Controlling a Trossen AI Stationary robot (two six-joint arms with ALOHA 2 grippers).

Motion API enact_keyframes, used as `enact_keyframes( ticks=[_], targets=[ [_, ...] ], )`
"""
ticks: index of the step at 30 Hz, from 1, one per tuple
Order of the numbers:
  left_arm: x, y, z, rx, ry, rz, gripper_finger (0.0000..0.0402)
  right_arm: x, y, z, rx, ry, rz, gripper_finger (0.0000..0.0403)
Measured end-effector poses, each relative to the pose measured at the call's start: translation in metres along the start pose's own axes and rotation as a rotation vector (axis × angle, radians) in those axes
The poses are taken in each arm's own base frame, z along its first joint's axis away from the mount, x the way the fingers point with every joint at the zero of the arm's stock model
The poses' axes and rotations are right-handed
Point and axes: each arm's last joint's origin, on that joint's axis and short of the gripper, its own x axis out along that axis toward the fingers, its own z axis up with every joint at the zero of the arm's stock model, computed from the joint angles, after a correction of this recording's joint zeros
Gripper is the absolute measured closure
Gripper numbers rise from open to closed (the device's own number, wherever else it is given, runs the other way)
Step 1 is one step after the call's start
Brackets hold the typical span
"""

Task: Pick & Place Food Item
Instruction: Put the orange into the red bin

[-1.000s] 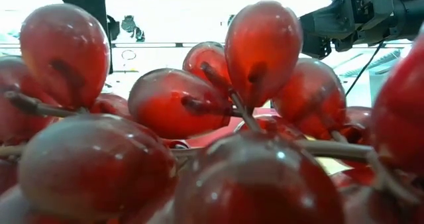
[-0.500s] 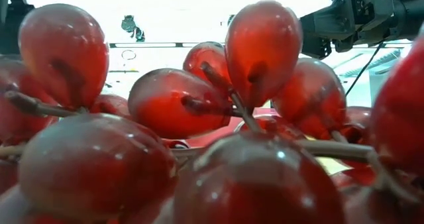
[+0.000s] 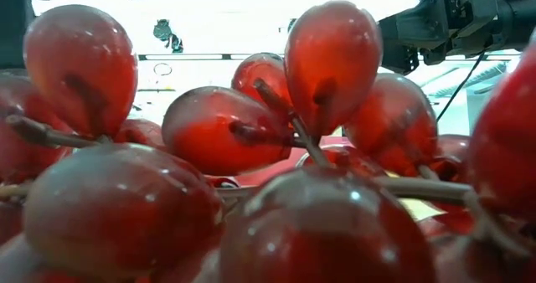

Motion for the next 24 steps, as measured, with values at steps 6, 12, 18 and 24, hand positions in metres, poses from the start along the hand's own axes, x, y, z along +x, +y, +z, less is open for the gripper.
enact_keyframes(
  ticks=[6, 12, 18, 24],
  targets=[
    [0.000, 0.003, 0.002, 0.014, 0.006, 0.025, 0.0106, 0.000, 0.000, 0.000, -0.001, 0.000, 0.000, 0.0120],
    [-0.001, 0.026, 0.009, -0.028, -0.006, 0.227, 0.0115, 0.000, 0.000, 0.000, -0.002, 0.000, 0.000, 0.0119],
    [-0.001, 0.046, 0.023, -0.031, -0.067, 0.390, 0.0127, 0.000, 0.000, 0.000, -0.001, 0.000, 0.000, 0.0120],
    [0.000, 0.061, 0.041, -0.019, -0.094, 0.456, 0.0127, 0.000, 0.000, 0.000, -0.001, 0.000, 0.000, 0.0120]
  ],
)
